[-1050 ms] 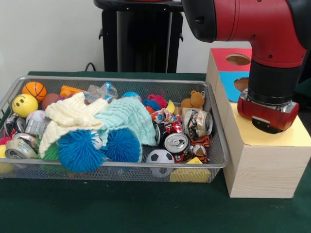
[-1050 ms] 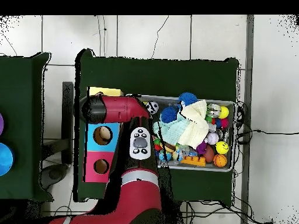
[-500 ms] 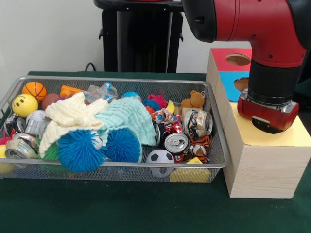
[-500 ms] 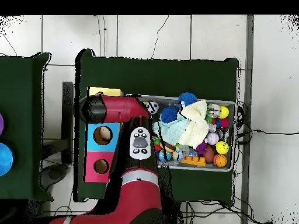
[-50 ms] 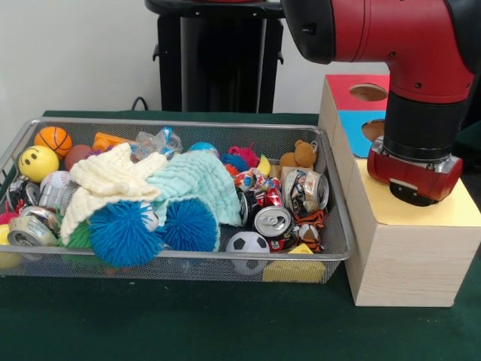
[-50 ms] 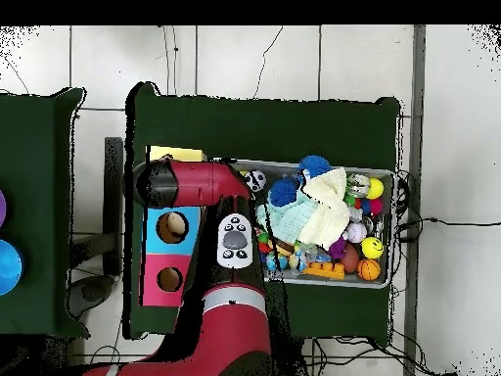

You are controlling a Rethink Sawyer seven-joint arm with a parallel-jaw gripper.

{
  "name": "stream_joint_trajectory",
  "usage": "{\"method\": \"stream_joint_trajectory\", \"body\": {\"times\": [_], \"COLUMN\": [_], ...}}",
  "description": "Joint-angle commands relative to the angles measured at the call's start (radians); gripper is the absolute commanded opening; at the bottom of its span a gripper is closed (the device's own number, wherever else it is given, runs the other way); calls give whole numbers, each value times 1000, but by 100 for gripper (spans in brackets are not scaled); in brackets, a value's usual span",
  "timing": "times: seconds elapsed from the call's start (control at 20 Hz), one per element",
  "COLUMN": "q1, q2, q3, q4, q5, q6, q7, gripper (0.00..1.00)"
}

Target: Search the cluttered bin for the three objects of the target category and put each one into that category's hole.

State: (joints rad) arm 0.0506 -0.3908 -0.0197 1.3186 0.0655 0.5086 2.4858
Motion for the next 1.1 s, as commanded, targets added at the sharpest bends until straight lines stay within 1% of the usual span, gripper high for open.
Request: {"method": "stream_joint_trajectory", "body": {"times": [0.05, 0.3, 0.45, 0.65, 1.1], "q1": [-48, -39, -34, -28, -43], "q2": [-36, -73, -116, -157, -170], "q3": [11, 0, -4, 4, 20], "q4": [23, 33, 53, 89, 87], "q5": [-17, -16, -12, -1, 0], "q6": [1, 43, 85, 95, 118], "q7": [38, 38, 36, 46, 45], "gripper": [100, 100, 100, 100, 100]}}
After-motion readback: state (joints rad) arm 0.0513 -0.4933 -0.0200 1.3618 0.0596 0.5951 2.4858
